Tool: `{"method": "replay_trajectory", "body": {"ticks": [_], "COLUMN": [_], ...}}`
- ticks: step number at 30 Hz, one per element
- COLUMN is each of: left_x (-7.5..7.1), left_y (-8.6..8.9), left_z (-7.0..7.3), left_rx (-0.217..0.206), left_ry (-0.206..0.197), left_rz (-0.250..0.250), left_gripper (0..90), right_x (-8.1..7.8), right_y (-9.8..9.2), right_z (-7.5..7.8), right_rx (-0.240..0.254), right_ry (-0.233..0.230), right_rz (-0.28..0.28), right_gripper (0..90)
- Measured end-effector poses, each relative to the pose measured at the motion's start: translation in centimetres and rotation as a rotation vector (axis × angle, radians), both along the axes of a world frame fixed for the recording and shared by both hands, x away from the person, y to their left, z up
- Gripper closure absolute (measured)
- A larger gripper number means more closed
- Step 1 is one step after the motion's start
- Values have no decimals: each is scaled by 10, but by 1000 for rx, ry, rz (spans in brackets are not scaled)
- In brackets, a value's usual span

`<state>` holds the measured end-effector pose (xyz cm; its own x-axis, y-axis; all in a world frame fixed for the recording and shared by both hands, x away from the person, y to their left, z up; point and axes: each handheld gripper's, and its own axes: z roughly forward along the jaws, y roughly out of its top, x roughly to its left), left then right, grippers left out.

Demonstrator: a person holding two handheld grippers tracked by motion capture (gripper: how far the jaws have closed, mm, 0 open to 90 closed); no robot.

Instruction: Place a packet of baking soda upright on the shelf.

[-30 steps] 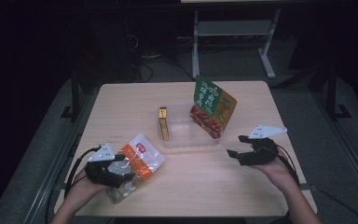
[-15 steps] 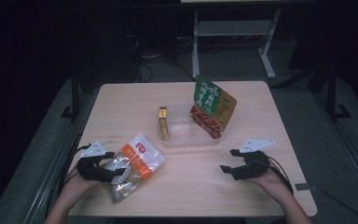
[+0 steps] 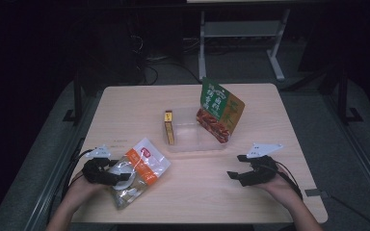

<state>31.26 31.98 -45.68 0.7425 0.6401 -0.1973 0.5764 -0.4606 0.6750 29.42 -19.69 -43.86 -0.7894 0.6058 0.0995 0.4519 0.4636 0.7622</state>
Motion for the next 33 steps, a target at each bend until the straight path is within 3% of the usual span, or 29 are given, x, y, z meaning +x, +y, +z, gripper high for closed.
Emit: {"method": "replay_trajectory", "body": {"ticks": [1,4,10,16,20,26,33], "left_x": [2,3,6,5,2,-3,-12], "left_y": [0,1,1,1,-1,-8,-13], "left_z": [-1,-1,-2,4,8,16,36], "left_rx": [-14,-16,-42,1,10,1,-48], "left_ry": [16,36,84,77,61,41,-39], "left_rz": [-27,-33,-17,-48,-75,-88,-118], "left_gripper": [260,334,530,802,865,875,879], "right_x": [0,0,0,0,1,1,2], "right_y": [0,1,1,1,0,-1,-3], "right_z": [0,0,0,0,-1,-1,-1], "right_rx": [0,-1,-2,-3,-2,9,22], "right_ry": [1,2,2,1,7,19,17], "right_rz": [0,6,9,11,13,6,7], "right_gripper": [252,252,252,252,253,253,252]}}
